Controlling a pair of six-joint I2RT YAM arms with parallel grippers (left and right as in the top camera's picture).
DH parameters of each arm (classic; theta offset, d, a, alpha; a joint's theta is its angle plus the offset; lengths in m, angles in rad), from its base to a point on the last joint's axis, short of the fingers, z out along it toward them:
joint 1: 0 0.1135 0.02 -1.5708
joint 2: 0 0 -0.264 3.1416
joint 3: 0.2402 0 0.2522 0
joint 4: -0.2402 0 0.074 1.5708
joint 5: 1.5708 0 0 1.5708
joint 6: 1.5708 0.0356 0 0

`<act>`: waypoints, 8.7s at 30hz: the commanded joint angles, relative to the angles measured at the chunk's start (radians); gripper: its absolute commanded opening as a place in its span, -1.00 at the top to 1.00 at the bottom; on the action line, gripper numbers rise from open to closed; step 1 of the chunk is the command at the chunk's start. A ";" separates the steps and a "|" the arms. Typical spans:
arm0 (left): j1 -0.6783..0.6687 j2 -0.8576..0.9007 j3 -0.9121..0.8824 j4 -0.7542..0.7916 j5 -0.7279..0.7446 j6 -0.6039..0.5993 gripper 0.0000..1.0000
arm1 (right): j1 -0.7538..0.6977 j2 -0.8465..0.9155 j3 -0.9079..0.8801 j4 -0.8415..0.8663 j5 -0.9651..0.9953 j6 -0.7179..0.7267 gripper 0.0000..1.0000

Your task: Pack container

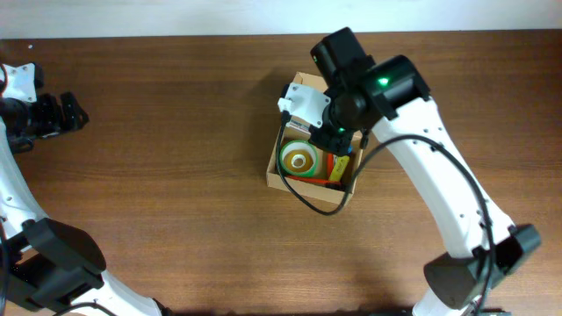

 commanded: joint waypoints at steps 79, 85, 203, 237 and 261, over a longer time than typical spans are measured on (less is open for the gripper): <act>0.000 -0.003 -0.005 0.000 0.011 0.012 -1.00 | 0.066 0.063 -0.622 0.438 -0.047 0.175 0.24; 0.000 -0.003 -0.005 0.000 0.011 0.013 -1.00 | 0.061 0.035 -0.594 0.467 -0.002 0.176 0.24; -0.571 0.547 -0.005 0.346 0.600 -0.386 0.97 | -0.554 0.386 -0.196 0.472 -0.451 0.803 0.92; -0.630 0.595 0.248 0.328 0.714 -0.422 0.97 | -0.463 0.414 -0.061 0.466 -0.664 0.750 0.92; -0.778 0.586 0.574 -0.137 0.552 -0.268 0.98 | -0.351 0.385 0.271 0.065 -0.366 0.597 0.92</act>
